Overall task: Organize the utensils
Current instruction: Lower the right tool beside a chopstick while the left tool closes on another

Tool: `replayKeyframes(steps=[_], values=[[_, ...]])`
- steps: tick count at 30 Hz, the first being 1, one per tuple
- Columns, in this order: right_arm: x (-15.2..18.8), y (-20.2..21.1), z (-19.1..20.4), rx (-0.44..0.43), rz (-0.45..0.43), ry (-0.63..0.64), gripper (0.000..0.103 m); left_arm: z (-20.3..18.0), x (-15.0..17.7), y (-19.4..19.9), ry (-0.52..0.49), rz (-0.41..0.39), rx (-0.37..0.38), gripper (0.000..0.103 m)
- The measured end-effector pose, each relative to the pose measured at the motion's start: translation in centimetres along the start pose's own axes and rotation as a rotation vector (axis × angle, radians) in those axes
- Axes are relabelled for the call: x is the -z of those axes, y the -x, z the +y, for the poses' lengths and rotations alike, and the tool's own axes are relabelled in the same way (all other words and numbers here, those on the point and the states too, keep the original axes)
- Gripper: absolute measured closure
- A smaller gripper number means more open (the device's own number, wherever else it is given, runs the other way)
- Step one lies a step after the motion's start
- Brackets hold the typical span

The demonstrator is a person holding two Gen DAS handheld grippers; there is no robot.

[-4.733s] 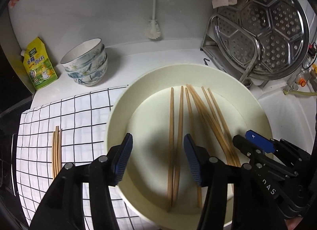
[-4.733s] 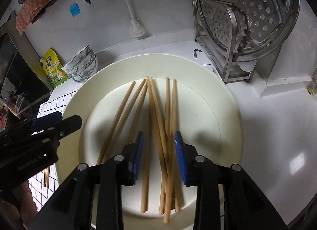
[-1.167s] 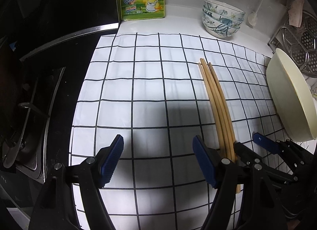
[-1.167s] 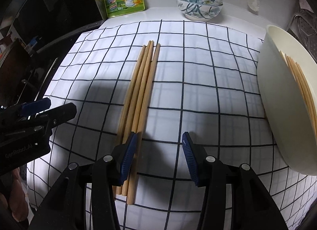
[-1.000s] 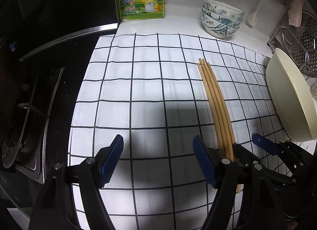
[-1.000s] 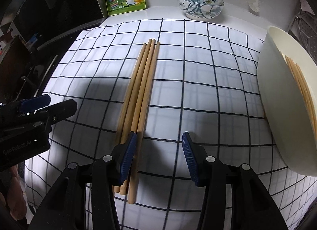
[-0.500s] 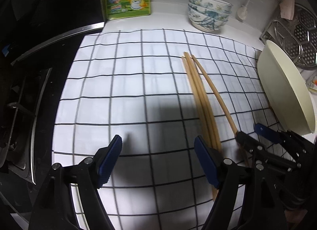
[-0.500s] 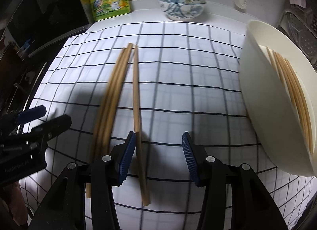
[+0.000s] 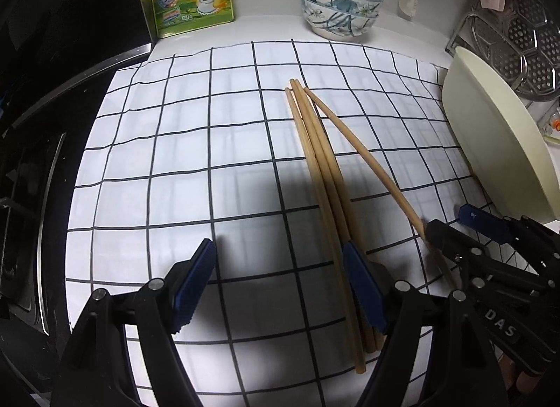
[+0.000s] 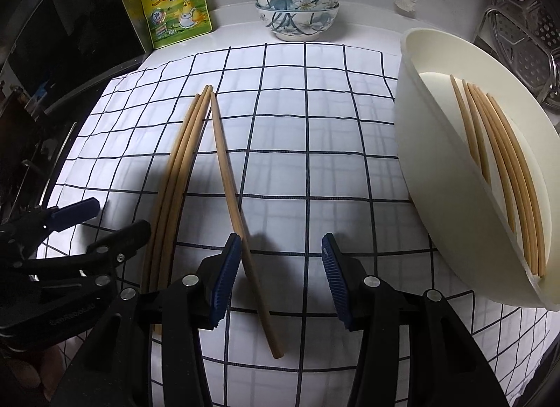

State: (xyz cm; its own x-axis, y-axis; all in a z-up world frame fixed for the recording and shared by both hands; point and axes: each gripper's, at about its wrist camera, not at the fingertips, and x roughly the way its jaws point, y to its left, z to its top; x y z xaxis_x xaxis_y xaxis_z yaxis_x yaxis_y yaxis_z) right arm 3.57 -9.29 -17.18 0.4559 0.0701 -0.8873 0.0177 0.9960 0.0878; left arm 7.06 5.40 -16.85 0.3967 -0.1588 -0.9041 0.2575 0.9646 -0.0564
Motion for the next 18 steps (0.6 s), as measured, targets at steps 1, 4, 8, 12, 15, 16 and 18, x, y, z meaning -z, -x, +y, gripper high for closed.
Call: replayKeyframes(steps=[1,4,8,12,15,16,18], values=[[0.0,0.0,0.0,0.0,-0.001,-0.001,0.057,0.0,0.0,-0.2,-0.001,0.006,-0.002,0.029],[0.1,0.1,-0.1,-0.004,-0.002,-0.003,0.057,-0.2,0.0,-0.4,-0.01,0.009,-0.017,0.028],[0.1,0.0,-0.1,-0.008,0.001,-0.003,0.057,-0.3,0.1,-0.6,-0.026,0.015,-0.06,0.029],[0.1,0.1,0.1,-0.015,-0.002,0.004,0.057,1.2,0.5,-0.2,0.004,0.019,-0.083,0.029],[0.0,-0.1,0.4,-0.024,-0.003,0.014,0.057,2.3,1.0,0.1,0.017,0.011,-0.096,0.029],[-0.1,-0.1,0.5,-0.026,-0.004,0.018,0.057,2.7,1.0,0.1,0.026,0.008,-0.093,0.029],[-0.4,-0.4,0.8,-0.029,-0.005,0.027,0.057,3.0,0.8,0.1,0.04,0.003,-0.081,0.029]])
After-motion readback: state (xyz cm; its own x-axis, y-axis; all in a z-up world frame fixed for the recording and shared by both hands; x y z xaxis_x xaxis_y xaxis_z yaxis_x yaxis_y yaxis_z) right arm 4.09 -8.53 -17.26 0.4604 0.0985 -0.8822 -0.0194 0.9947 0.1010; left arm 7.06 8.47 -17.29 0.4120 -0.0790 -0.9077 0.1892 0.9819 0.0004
